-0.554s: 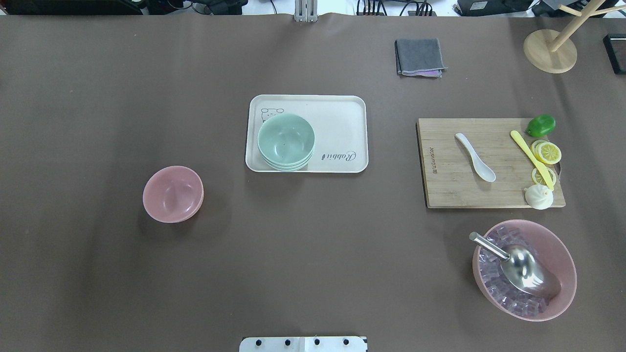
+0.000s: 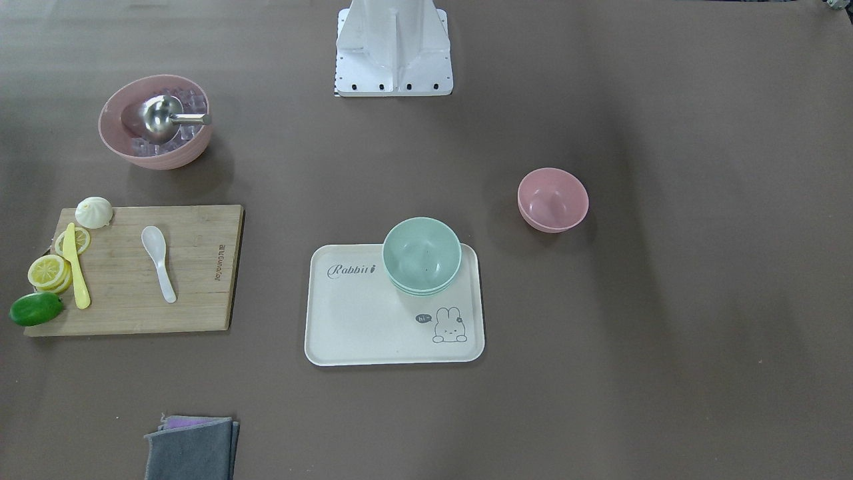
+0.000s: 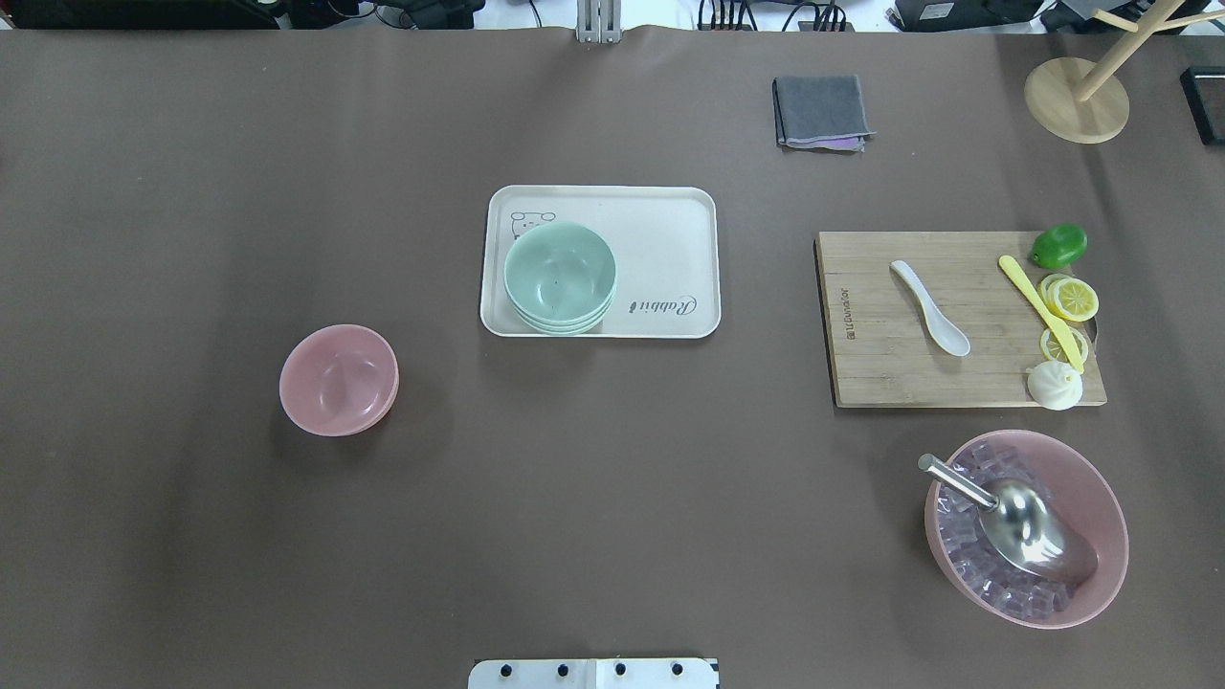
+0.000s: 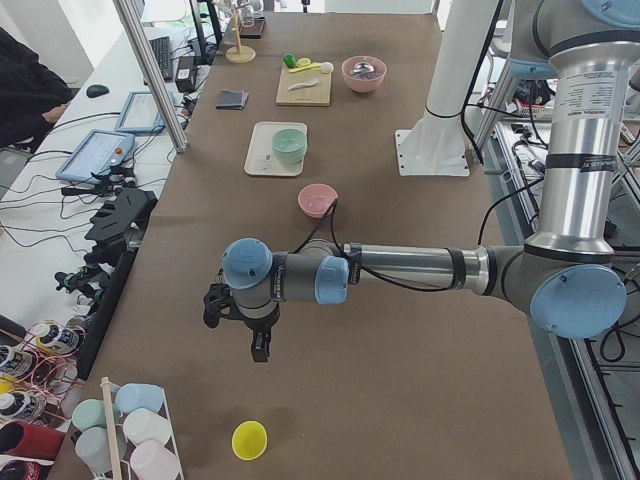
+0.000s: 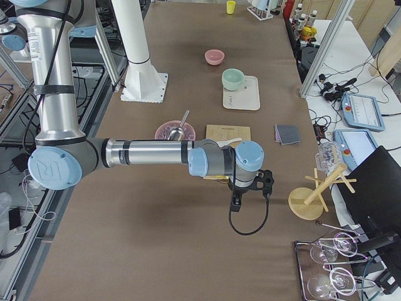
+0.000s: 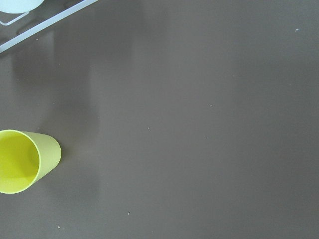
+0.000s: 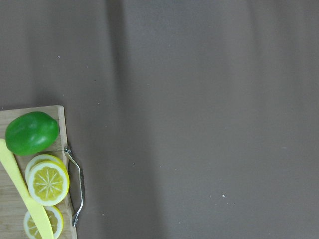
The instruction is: Stack pink bowl on green and place spoon
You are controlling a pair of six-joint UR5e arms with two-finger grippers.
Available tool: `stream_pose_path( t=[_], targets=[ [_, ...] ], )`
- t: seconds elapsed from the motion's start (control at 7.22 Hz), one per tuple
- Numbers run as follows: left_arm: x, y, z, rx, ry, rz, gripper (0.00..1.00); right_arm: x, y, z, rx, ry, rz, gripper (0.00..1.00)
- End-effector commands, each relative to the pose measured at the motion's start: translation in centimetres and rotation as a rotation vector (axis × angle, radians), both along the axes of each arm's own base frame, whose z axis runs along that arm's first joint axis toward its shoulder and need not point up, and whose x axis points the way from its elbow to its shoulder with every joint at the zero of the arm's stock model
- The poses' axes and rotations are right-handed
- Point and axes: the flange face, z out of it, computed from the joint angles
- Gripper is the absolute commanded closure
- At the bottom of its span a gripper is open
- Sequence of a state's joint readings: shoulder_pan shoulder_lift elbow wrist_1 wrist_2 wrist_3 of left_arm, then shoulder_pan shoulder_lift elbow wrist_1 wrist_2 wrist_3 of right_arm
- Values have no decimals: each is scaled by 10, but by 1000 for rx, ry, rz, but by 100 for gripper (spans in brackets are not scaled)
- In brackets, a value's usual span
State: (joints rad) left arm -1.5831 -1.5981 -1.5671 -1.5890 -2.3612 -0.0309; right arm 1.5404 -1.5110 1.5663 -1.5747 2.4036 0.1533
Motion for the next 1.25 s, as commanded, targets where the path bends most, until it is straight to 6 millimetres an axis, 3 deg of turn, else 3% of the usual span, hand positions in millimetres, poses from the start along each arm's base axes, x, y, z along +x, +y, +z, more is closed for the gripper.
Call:
stream_pose_path(
  t=[0.0, 1.11],
  targets=[
    [0, 0, 1, 3, -4, 3, 2, 0, -2, -5, 6, 0, 2, 0],
    [1, -6, -5, 15, -2, 5, 2, -1, -2, -8, 16, -1, 2, 0]
  ],
)
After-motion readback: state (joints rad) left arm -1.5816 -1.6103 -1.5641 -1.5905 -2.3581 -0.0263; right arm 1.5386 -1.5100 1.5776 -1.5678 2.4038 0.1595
